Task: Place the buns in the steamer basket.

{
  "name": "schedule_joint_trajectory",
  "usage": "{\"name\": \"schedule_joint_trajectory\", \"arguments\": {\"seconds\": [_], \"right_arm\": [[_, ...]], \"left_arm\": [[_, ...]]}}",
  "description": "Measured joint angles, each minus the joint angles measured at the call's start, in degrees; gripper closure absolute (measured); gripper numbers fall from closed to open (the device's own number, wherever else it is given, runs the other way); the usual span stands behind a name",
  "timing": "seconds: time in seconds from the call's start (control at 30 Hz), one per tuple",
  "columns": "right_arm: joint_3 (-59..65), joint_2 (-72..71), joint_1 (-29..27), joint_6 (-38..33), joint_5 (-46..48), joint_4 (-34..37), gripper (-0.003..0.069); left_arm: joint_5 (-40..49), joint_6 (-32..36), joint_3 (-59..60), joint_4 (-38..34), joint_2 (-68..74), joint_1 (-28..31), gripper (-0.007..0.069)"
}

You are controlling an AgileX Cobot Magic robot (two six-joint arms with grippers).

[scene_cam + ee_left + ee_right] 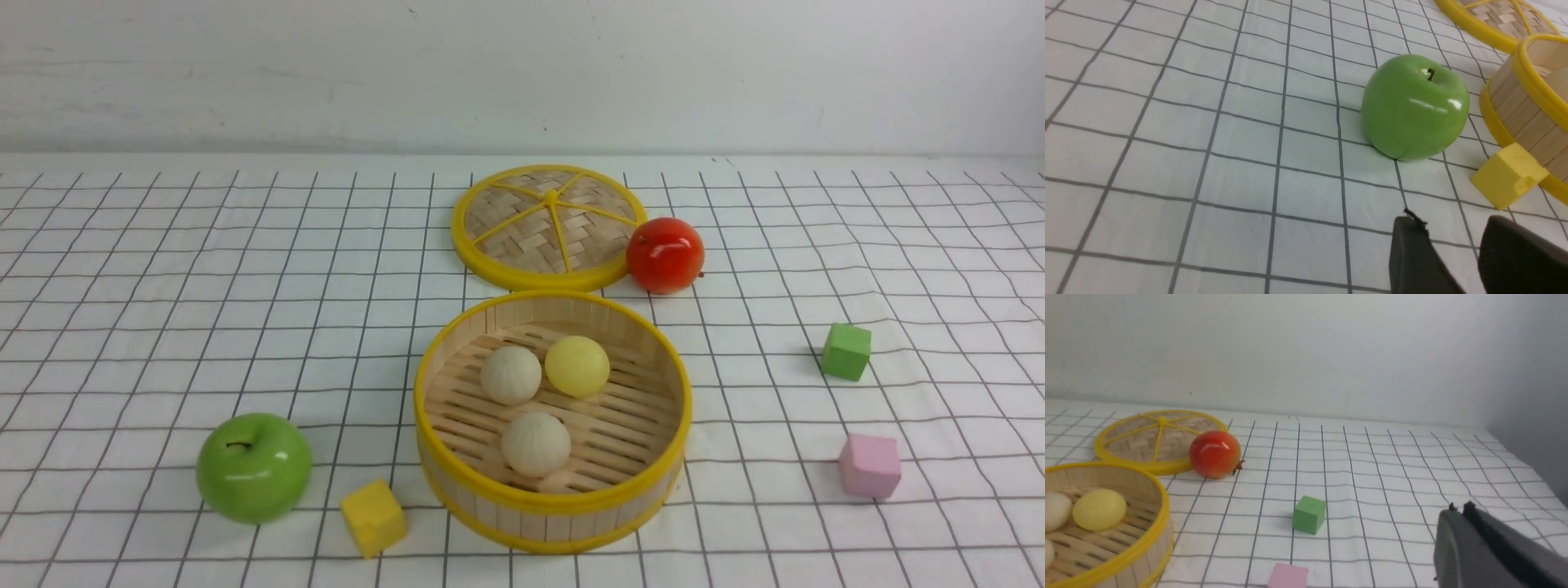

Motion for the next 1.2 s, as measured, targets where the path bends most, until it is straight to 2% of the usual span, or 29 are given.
{"name": "schedule_joint_trajectory", "arguments": {"seconds": [0.1,0.3,1.2], "right_arm": [[9.96,-2.92,0.0,0.0,-3.11,1.76,0.0658],[17.23,-2.99,0.0,-0.06,0.77,4.46,0.0655],[17.41,-2.99,-0.06,-0.19,0.0,5.85,0.0632]], "left_arm": [[0.0,0.0,0.0,0.0,0.0,0.0,0.0386],[0.0,0.0,0.0,0.0,0.0,0.0,0.0386],[0.0,0.0,0.0,0.0,0.0,0.0,0.0386]]}}
